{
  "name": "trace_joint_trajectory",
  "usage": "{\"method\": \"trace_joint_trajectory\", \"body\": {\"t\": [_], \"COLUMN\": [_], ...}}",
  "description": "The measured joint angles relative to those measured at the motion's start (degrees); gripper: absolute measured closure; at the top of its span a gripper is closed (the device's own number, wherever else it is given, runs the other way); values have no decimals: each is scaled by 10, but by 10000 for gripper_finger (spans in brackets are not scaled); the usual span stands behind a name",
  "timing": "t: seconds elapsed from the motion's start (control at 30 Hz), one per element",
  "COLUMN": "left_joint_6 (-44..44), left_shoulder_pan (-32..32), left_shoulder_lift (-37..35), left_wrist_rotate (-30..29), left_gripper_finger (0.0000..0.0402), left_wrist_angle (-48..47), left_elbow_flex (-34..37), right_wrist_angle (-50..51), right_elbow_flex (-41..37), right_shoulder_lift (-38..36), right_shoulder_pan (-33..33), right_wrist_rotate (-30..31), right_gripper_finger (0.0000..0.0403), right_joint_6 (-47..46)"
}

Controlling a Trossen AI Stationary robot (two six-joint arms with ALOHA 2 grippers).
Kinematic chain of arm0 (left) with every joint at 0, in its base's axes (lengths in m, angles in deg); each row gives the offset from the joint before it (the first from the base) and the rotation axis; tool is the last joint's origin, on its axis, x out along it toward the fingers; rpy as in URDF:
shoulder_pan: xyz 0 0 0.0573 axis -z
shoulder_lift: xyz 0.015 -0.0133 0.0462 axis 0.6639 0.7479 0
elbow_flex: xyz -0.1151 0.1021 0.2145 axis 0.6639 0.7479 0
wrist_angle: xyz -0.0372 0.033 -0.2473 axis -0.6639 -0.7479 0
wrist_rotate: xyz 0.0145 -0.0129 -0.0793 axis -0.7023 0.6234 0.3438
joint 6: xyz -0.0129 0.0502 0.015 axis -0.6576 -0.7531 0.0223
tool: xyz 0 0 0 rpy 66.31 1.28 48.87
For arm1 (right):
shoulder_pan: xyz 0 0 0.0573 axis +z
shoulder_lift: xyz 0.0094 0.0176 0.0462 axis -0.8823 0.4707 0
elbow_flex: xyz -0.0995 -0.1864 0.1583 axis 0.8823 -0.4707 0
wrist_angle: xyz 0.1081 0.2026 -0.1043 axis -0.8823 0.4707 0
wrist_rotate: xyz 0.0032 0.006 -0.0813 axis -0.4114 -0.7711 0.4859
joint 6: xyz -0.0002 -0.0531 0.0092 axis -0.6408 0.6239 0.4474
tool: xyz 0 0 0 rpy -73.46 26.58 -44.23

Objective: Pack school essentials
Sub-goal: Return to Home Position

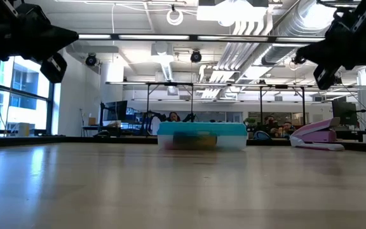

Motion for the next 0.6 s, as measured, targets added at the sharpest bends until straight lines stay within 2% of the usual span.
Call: {"method": "trace_joint_trajectory", "body": {"t": [0.17,0.3,0.5,0.6], "left_joint_6": [4,4,3,3], "left_shoulder_pan": [0,0,0,0], "left_shoulder_lift": [0,0,0,0], "left_wrist_rotate": [-2,-6,-4,-3], "left_gripper_finger": [401,401,401,401], "left_wrist_angle": [0,0,-3,-3], "left_elbow_flex": [0,0,0,0], "right_wrist_angle": [-71,-67,-64,-63], "right_elbow_flex": [-40,-40,-40,-40], "right_shoulder_lift": [4,3,9,9], "right_shoulder_pan": [0,-2,-2,-2], "right_wrist_rotate": [-8,-8,15,22], "right_gripper_finger": [403,403,403,403], "right_joint_6": [5,34,7,42]}}
